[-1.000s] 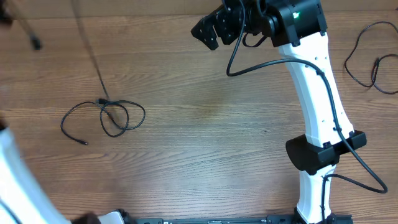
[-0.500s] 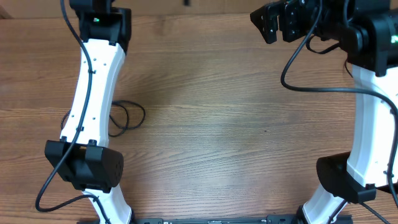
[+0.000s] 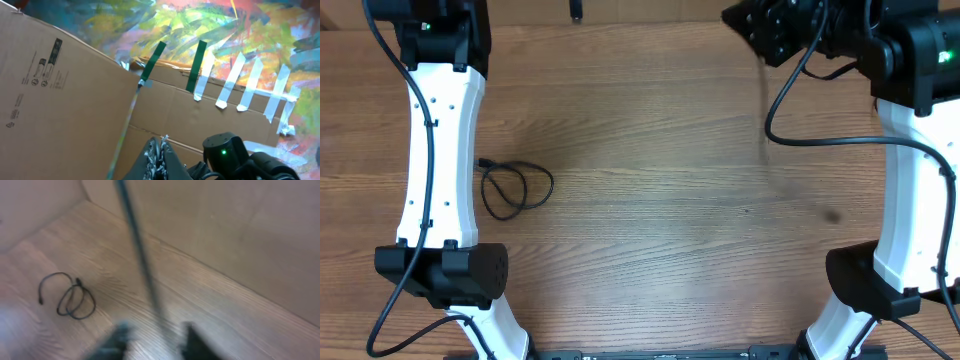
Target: Untangle cables
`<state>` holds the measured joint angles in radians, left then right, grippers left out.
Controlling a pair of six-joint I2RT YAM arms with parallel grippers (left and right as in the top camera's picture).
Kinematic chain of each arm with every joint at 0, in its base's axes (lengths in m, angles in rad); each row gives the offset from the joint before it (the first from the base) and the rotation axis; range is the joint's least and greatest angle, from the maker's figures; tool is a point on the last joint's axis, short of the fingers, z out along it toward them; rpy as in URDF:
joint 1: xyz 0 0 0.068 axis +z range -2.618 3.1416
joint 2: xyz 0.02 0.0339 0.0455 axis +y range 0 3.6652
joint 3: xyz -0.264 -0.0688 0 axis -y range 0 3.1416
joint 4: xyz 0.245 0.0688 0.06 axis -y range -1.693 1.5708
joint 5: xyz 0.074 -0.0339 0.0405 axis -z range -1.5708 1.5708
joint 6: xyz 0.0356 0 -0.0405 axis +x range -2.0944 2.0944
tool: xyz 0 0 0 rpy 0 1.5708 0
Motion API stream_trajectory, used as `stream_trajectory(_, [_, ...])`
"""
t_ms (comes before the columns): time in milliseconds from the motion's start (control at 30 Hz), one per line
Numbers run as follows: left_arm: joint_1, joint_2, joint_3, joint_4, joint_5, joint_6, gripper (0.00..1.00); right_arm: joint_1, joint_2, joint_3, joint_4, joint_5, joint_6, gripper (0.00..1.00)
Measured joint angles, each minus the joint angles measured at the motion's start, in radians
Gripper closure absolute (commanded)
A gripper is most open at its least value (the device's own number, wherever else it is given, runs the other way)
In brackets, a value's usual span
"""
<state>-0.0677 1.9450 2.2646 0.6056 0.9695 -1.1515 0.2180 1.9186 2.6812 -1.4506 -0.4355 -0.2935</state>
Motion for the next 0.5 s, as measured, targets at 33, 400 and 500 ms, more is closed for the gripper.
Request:
stream_trajectory(33, [0.0, 0.0, 0.001, 0.0, 0.0, -0.003, 0.95, 0.004, 0.003, 0.0, 0.0, -0.016, -0.001, 0.96])
stream_trajectory(400, [0.0, 0.0, 0.024, -0.001, 0.001, -0.029, 0.96, 0.057, 0.087, 0.0, 0.029, -0.083, -0.005, 0.96])
stream_trajectory(500, [0.0, 0.0, 0.025, -0.003, 0.001, -0.029, 0.92, 0.056, 0.087, 0.0, 0.033, -0.084, -0.002, 0.96])
